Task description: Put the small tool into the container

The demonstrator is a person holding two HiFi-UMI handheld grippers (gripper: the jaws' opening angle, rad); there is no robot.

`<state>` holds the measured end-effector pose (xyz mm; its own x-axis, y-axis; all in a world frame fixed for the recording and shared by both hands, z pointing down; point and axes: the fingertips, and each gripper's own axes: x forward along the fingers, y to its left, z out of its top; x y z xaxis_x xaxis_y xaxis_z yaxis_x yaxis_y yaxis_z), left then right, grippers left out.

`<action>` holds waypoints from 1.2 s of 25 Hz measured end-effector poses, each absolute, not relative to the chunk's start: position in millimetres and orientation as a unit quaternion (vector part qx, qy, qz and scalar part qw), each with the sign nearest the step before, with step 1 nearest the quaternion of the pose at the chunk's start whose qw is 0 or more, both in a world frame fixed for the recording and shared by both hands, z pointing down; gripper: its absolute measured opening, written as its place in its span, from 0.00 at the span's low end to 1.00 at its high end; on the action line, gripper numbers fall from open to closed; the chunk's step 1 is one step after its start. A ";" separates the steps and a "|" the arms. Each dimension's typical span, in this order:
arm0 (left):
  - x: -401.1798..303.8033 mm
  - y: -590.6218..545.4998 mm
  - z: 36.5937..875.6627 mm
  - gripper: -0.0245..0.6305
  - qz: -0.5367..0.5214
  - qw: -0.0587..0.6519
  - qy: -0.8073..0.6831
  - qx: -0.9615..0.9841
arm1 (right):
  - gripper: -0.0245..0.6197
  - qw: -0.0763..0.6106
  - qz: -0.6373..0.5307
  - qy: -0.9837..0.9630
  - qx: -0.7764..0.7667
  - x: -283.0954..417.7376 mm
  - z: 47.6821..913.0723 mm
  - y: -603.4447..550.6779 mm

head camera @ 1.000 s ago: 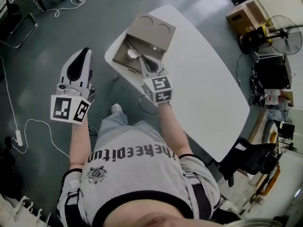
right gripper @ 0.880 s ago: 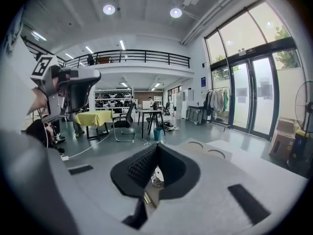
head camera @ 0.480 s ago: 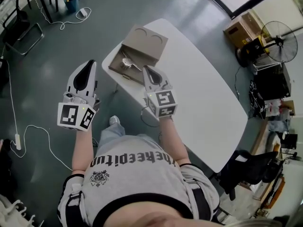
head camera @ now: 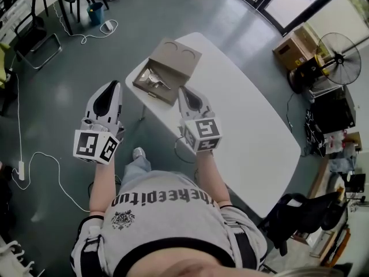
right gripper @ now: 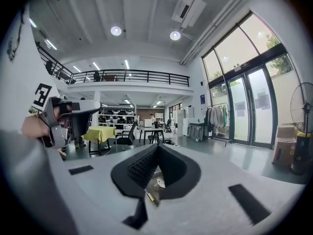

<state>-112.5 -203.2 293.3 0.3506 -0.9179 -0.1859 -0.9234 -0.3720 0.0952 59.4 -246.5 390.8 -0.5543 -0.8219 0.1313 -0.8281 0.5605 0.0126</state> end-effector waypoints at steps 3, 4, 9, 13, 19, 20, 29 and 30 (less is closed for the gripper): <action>-107.6 -187.5 290.2 0.06 0.114 0.025 0.561 -0.820 | 0.03 0.048 0.015 -0.882 0.468 67.7 379.8 -232.2; -106.0 -181.7 289.1 0.06 0.115 0.028 0.562 -0.819 | 0.03 0.046 0.014 -0.882 0.469 71.1 378.5 -226.7; -98.7 -151.6 281.8 0.06 0.116 0.029 0.570 -0.813 | 0.03 0.033 0.006 -0.881 0.471 84.6 367.6 -196.1; -94.8 -130.3 281.9 0.06 0.123 0.038 0.571 -0.811 | 0.03 0.022 -0.008 -0.877 0.479 93.9 355.4 -175.9; -88.7 -97.5 280.5 0.06 0.126 0.036 0.578 -0.805 | 0.03 0.003 -0.029 -0.873 0.487 106.7 339.2 -141.9; -87.5 -92.5 280.9 0.06 0.128 0.037 0.578 -0.805 | 0.03 0.000 -0.031 -0.872 0.488 108.8 337.2 -136.3; -75.7 -63.7 278.0 0.06 0.126 0.039 0.581 -0.803 | 0.03 -0.016 -0.039 -0.873 0.485 120.5 329.4 -104.1; -74.3 -61.9 277.4 0.06 0.124 0.039 0.582 -0.803 | 0.03 -0.018 -0.039 -0.873 0.485 121.8 329.4 -102.1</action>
